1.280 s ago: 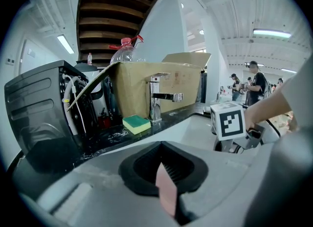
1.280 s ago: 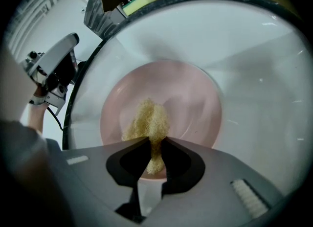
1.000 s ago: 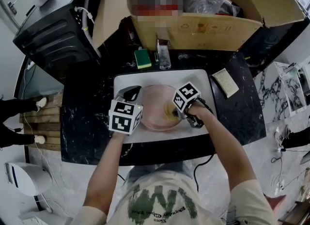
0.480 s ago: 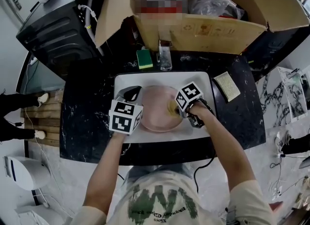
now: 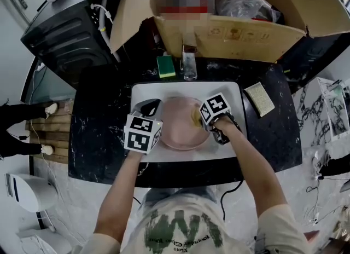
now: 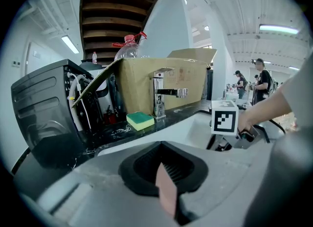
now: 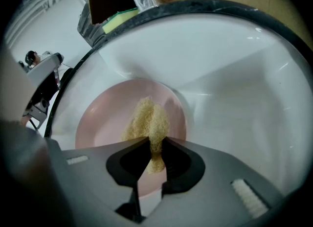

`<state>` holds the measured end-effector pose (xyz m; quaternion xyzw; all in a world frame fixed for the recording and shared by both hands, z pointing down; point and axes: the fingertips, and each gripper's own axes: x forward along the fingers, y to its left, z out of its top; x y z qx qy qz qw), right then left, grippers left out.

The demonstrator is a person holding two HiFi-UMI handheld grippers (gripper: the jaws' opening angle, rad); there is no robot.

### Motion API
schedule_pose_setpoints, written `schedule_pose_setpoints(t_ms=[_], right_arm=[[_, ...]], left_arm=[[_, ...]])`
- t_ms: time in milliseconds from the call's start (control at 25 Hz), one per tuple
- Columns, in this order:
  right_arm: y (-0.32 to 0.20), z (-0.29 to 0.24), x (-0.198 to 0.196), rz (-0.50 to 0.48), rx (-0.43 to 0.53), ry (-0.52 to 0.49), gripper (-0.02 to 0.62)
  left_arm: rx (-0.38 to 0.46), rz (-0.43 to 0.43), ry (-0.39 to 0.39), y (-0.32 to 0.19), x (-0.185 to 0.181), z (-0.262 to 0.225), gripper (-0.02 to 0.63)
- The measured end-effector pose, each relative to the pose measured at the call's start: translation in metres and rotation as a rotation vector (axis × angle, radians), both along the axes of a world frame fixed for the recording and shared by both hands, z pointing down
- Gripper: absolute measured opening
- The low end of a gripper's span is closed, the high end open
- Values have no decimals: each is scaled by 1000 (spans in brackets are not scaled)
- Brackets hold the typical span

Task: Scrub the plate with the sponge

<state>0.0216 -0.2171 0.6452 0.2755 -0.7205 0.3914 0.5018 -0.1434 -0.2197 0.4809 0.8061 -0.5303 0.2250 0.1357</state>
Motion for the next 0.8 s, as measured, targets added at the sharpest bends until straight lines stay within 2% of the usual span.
schedule_pose_setpoints(t_ms=[520,800], right_arm=[[-16,3,-9,87,83,-51,63],[-23,-30,-6,114,173,-101,63]], left_arm=[[-2,25,-11,0,5,1,5],[15,48,-4,-2,10,-7,5]])
